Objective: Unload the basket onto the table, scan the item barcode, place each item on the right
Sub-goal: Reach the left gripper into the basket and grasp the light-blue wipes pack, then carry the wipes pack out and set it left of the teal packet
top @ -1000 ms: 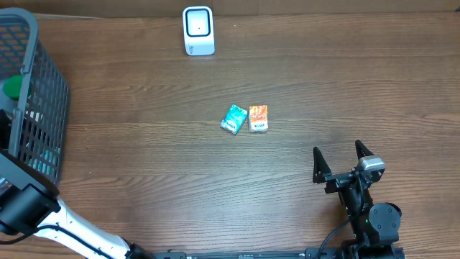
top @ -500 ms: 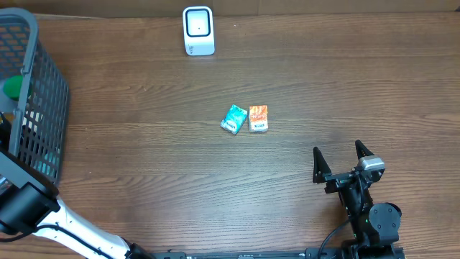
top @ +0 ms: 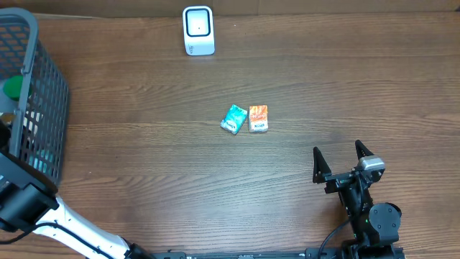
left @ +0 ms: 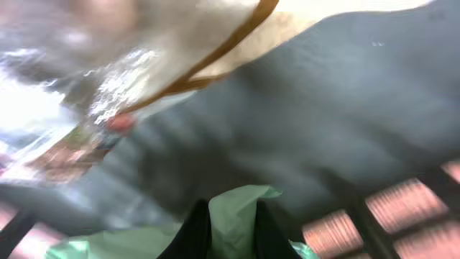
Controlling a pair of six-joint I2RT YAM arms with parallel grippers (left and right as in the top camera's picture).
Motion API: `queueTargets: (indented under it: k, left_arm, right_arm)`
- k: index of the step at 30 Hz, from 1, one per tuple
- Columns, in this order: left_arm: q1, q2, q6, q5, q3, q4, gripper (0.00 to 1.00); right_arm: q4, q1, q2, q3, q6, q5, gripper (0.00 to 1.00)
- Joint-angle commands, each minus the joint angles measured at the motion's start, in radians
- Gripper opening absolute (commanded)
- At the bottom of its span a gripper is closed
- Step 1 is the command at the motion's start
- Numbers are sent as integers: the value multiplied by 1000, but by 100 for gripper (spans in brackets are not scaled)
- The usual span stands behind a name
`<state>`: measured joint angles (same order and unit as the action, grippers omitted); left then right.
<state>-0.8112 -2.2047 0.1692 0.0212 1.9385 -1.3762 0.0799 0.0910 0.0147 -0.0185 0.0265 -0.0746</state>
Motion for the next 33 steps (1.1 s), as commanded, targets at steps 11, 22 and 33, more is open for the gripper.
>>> queueTargets:
  k: [11, 22, 33]
  left_arm:
    - [16, 195, 240, 56, 697, -196, 4]
    - [269, 370, 316, 123, 728, -313, 4]
    - [735, 303, 587, -118, 476, -285, 4]
  right_arm:
    - [-3, -7, -12, 11, 6, -2, 100]
    - [-3, -7, -12, 11, 6, -2, 100]
    - [-3, -7, -12, 11, 6, -2, 100]
